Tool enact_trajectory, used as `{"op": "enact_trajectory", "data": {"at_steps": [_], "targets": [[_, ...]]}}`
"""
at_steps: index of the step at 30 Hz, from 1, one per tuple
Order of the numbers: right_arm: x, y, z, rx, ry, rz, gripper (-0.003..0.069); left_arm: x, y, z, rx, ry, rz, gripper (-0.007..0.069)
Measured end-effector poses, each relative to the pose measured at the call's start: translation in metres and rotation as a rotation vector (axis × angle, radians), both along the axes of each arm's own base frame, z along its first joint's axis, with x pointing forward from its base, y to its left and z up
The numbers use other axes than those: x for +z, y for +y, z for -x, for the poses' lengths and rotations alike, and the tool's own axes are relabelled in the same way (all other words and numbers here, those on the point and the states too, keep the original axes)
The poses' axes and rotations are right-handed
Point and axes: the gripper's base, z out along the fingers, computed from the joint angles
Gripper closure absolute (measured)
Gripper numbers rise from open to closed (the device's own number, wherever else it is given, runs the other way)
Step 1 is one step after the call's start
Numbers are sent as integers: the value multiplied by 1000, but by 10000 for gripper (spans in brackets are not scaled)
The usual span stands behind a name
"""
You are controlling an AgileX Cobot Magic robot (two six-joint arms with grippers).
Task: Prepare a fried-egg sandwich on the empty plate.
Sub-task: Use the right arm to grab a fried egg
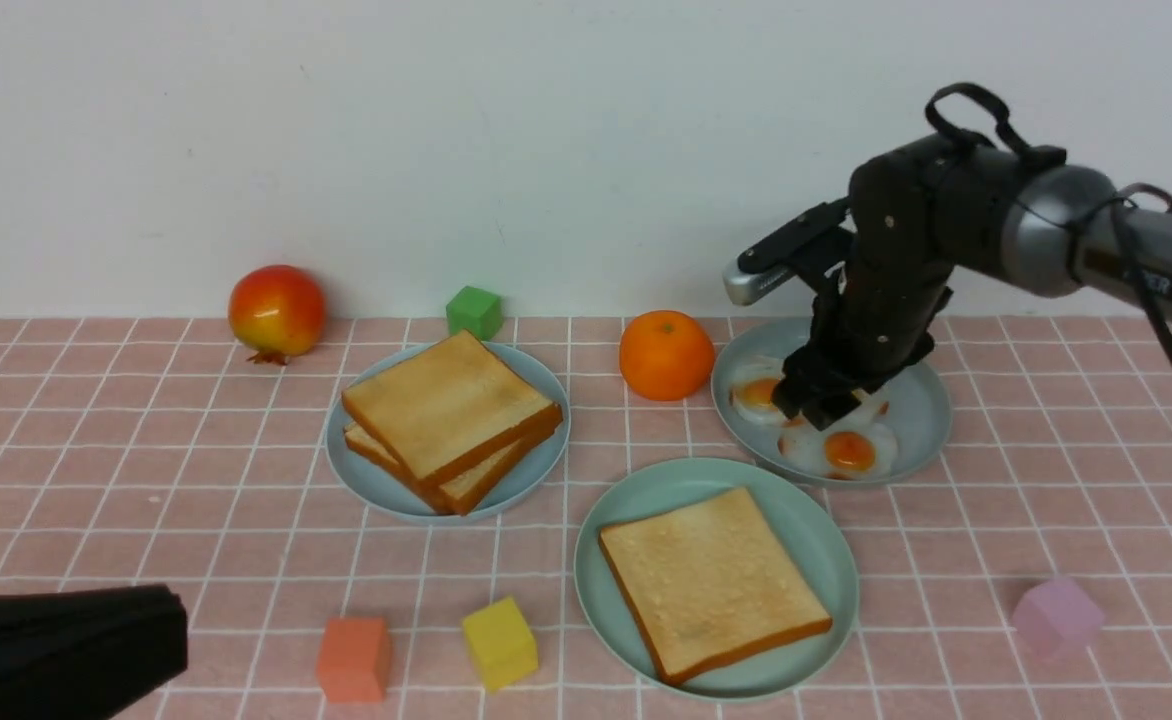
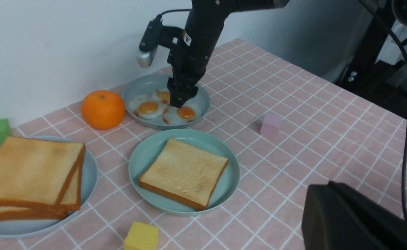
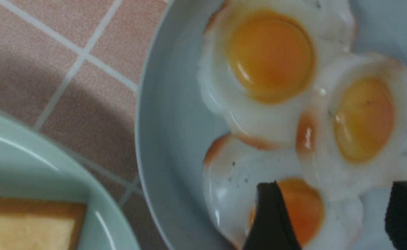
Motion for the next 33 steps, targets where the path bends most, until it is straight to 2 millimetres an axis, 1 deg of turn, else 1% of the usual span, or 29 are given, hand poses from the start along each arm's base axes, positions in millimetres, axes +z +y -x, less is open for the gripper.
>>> {"op": "enact_trajectory", "data": {"at_steps": [2, 4, 7, 10, 13, 14, 15, 22, 23, 24, 28, 33], "targets": [[-4, 1, -2, 19, -12, 3, 193, 0, 0, 0, 2, -4, -4, 612], [-13, 1, -7, 55, -33, 24, 193, 0, 1, -1, 6, -12, -12, 612], [-20, 1, -10, 82, -45, 48, 203, 0, 1, -1, 7, -15, -15, 612], [-21, 1, -12, 92, -52, 56, 222, 0, 1, -1, 7, -15, -15, 612], [-22, 1, -13, 100, -58, 67, 263, 0, 1, -1, 7, -16, -15, 612], [-23, 1, -13, 103, -59, 70, 300, 0, 1, -1, 8, -16, -15, 612], [-23, 2, -13, 103, -59, 70, 305, 0, 1, -1, 8, -16, -15, 612], [-22, 1, -13, 114, -63, 91, 537, 0, 1, -1, 8, -16, -16, 612], [-22, 1, -13, 114, -62, 92, 554, 0, 1, -1, 8, -16, -15, 612], [-21, 1, -13, 113, -63, 92, 555, 0, 1, -1, 8, -16, -15, 612], [-13, 1, -11, 110, -68, 91, 554, 0, 1, -1, 8, -15, -14, 612], [38, 2, 5, 79, -107, 70, 576, -4, 1, 0, 13, 33, -35, 612]]}}
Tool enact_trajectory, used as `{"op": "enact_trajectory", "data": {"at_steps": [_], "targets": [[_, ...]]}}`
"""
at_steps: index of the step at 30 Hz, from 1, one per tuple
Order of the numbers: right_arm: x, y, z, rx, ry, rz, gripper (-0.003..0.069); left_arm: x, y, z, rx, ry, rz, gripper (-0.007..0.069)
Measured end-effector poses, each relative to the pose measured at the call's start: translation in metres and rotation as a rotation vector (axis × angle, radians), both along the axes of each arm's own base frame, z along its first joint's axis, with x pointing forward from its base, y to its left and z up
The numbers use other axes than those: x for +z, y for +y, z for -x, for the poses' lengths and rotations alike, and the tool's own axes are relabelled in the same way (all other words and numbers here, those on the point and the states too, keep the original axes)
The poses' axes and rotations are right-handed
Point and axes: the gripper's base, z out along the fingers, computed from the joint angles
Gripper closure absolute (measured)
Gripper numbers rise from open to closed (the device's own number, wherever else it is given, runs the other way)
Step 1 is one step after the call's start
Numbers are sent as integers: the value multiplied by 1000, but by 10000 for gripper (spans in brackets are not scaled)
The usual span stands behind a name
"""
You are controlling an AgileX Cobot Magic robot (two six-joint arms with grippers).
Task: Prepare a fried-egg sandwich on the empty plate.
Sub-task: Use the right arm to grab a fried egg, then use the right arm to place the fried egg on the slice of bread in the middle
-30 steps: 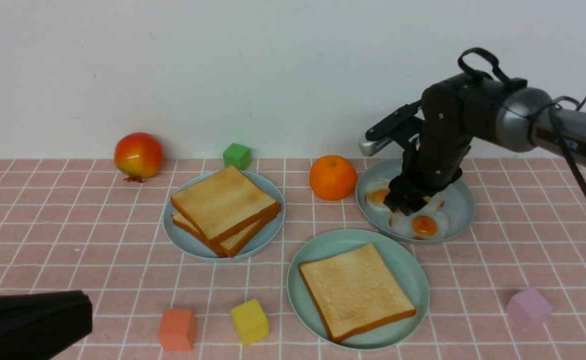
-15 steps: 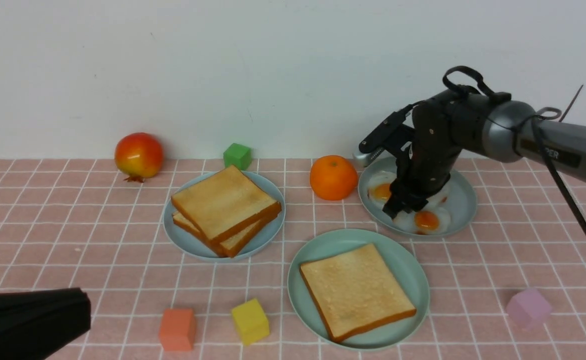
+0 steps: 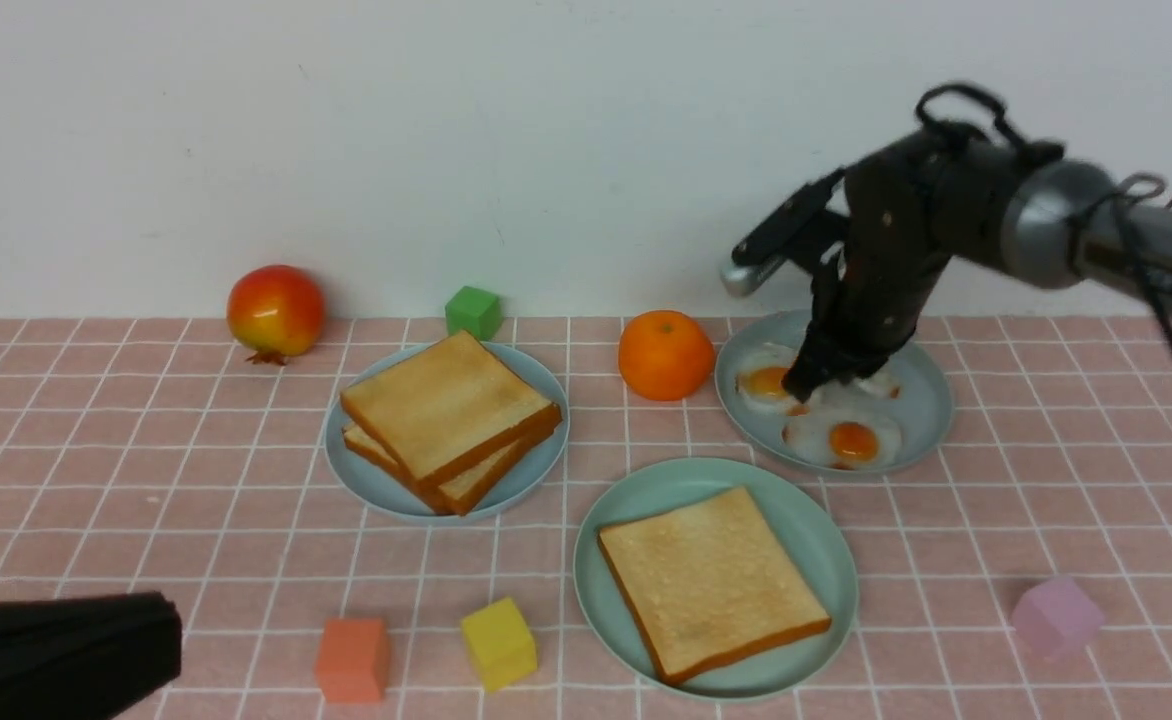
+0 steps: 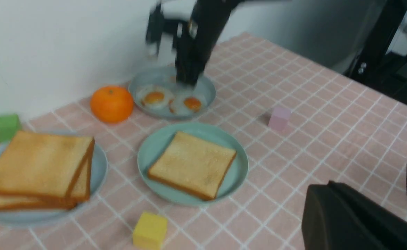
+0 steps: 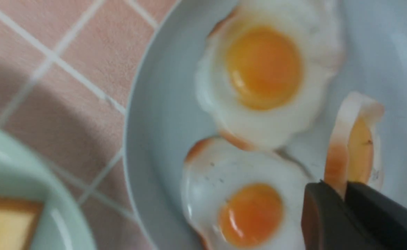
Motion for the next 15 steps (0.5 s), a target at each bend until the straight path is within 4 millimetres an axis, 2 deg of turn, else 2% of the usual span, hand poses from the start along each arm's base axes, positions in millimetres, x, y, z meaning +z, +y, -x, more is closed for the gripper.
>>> {"op": "enact_trajectory", "data": {"at_steps": [3, 7, 8, 10, 11, 12, 13, 15], "targets": [[35, 5, 17, -10, -20, -25, 576, -4, 2, -1, 33, 62, -1, 612], [65, 18, 53, -1, -9, -51, 576, -8, 7, -4, 118, 146, 15, 612], [68, 23, 62, 3, 1, -56, 576, -9, 9, -5, 149, 164, 14, 612], [74, 41, 99, 27, 20, -81, 576, -14, 14, -8, 239, 240, 18, 612], [75, 41, 104, 30, 23, -82, 576, -14, 15, -8, 252, 245, 20, 612], [76, 48, 118, 41, 27, -94, 576, -15, 17, -9, 279, 256, 13, 612], [75, 65, 143, 82, 37, -112, 576, -17, 20, -10, 313, 264, -3, 612], [69, 84, 173, 132, 57, -117, 576, -18, 22, -11, 331, 255, -27, 612]]}}
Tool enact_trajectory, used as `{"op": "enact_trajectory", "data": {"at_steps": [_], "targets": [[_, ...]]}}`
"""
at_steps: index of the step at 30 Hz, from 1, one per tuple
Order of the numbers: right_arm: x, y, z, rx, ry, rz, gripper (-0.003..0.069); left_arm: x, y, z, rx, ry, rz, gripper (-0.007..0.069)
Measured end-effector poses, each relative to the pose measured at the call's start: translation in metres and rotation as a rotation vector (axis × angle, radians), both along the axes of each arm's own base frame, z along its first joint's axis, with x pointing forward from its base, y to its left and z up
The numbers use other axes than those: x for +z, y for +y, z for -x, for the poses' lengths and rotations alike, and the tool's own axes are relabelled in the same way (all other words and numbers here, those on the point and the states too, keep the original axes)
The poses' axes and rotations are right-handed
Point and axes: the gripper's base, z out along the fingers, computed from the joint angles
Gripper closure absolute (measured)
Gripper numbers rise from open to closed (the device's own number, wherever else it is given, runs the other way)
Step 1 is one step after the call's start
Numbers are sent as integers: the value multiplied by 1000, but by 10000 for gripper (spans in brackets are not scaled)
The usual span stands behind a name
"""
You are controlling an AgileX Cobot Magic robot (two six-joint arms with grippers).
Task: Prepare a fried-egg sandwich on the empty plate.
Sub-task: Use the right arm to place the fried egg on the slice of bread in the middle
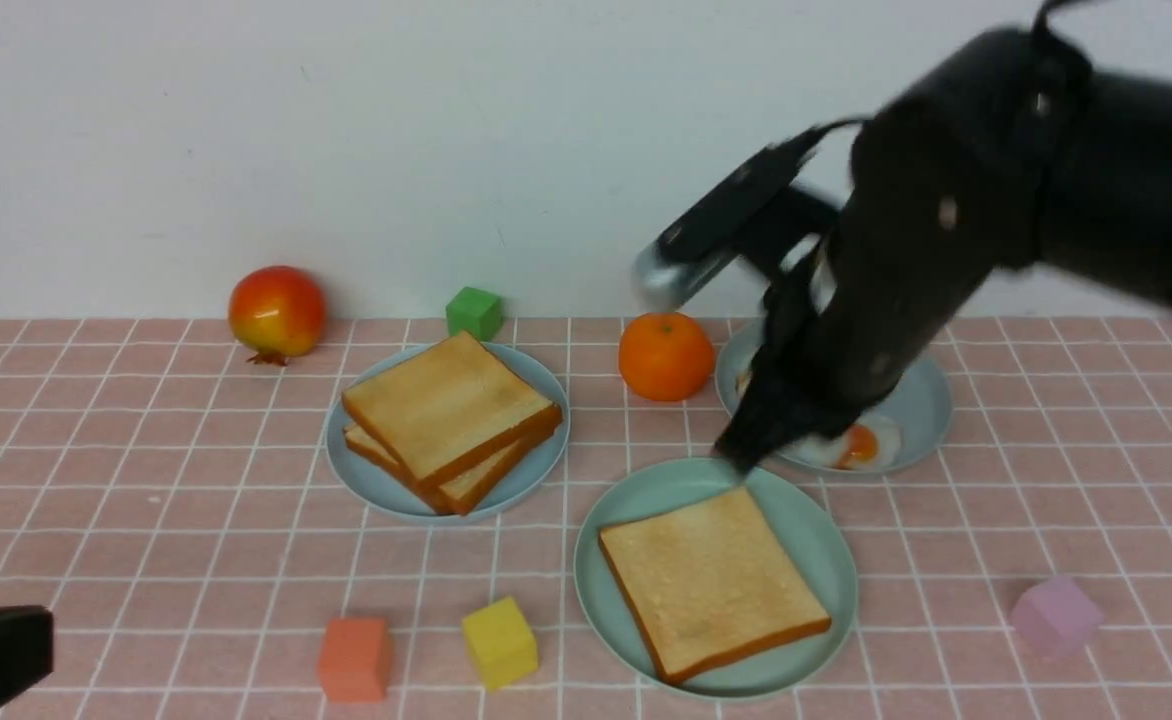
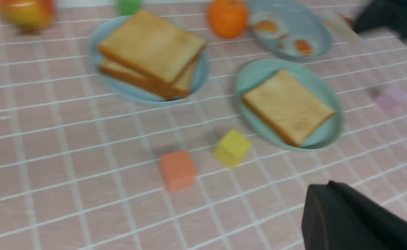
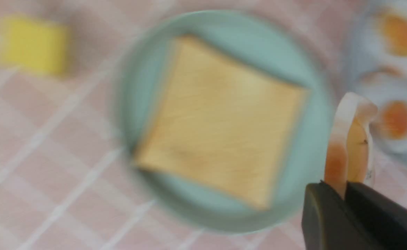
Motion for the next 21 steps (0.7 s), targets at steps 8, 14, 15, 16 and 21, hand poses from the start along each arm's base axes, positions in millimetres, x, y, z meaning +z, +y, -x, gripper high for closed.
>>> {"op": "enact_trajectory", "data": {"at_steps": [8, 14, 15, 16, 21], "targets": [[-33, 39, 39, 12, -67, 127, 576, -1, -5, 4, -90, -11, -38, 612], [-47, 48, 37, -13, -83, 146, 576, 2, -15, 11, -227, -31, 5, 612], [-51, 50, 35, -9, -82, 148, 576, 3, -16, 12, -247, -32, 12, 612], [-57, 53, 34, -4, -78, 151, 576, 3, -18, 13, -269, -31, 19, 612], [-86, 61, 24, 11, -81, 199, 576, 3, -21, 17, -320, -32, 27, 612]]}}
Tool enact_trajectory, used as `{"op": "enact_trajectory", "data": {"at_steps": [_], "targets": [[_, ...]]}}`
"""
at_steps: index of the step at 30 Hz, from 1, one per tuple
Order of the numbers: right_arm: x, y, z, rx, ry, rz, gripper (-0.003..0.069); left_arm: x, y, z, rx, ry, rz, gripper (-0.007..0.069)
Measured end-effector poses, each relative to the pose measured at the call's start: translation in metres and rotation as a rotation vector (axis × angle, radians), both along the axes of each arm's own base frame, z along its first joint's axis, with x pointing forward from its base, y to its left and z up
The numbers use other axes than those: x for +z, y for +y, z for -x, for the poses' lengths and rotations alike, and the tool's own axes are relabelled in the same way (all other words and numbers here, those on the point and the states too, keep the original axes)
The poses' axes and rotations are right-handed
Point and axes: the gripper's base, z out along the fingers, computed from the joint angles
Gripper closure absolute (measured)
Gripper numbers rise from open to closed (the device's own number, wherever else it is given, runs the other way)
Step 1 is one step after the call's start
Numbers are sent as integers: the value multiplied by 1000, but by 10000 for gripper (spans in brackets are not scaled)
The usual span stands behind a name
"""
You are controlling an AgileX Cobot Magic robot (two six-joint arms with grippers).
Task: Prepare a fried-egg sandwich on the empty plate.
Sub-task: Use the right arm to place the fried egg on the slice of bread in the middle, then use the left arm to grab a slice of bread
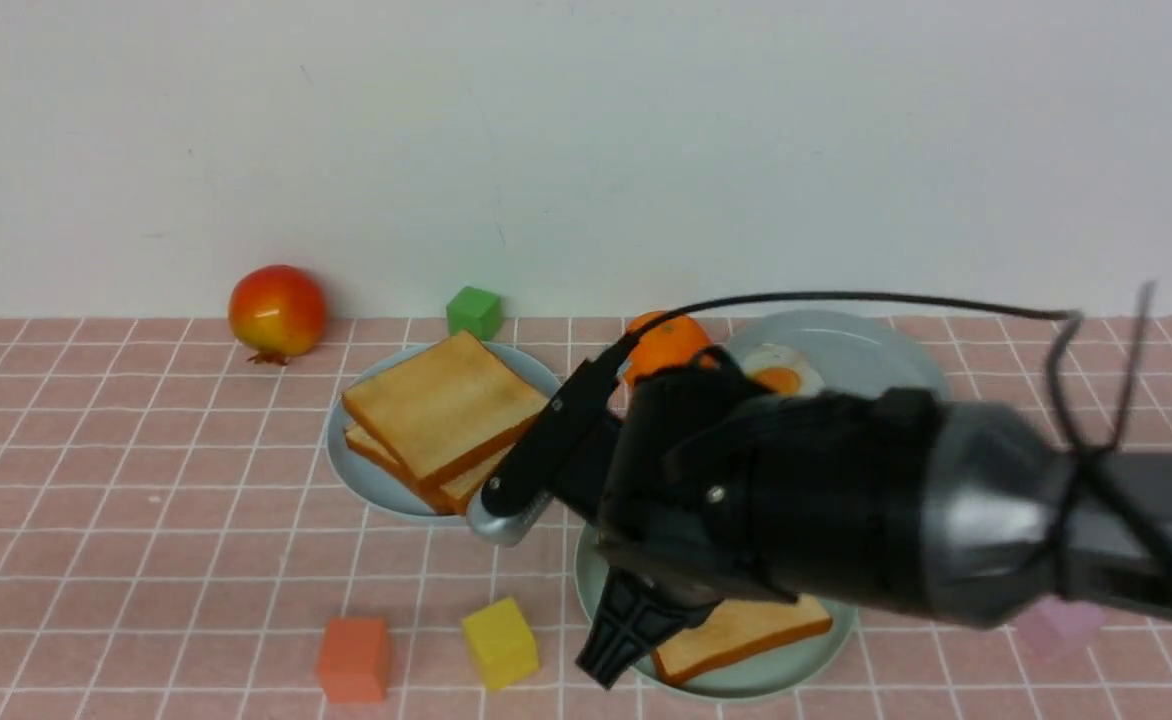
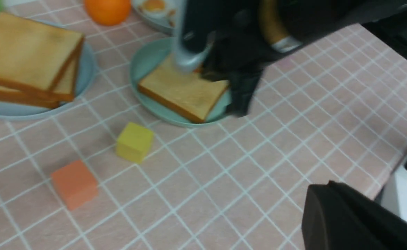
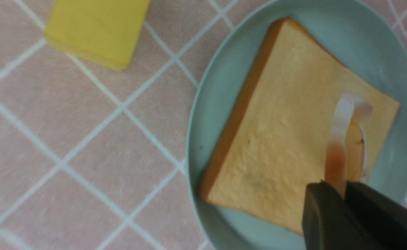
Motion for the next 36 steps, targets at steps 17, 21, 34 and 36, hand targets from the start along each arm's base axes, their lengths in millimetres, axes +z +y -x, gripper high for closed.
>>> {"op": "enact_trajectory", "data": {"at_steps": [17, 21, 34, 36], "targets": [[-30, 6, -9, 22, -10, 71, 576, 0, -1, 1, -15, 9, 5, 612], [-33, 6, -9, 10, -5, 70, 560, 0, -1, 1, -16, 12, 8, 612], [56, -5, 35, -53, -38, -115, 63, -6, -13, -11, 7, 94, -21, 612], [87, -22, 51, -87, -40, -132, 80, -10, -26, -26, 23, 123, -92, 612]]}}
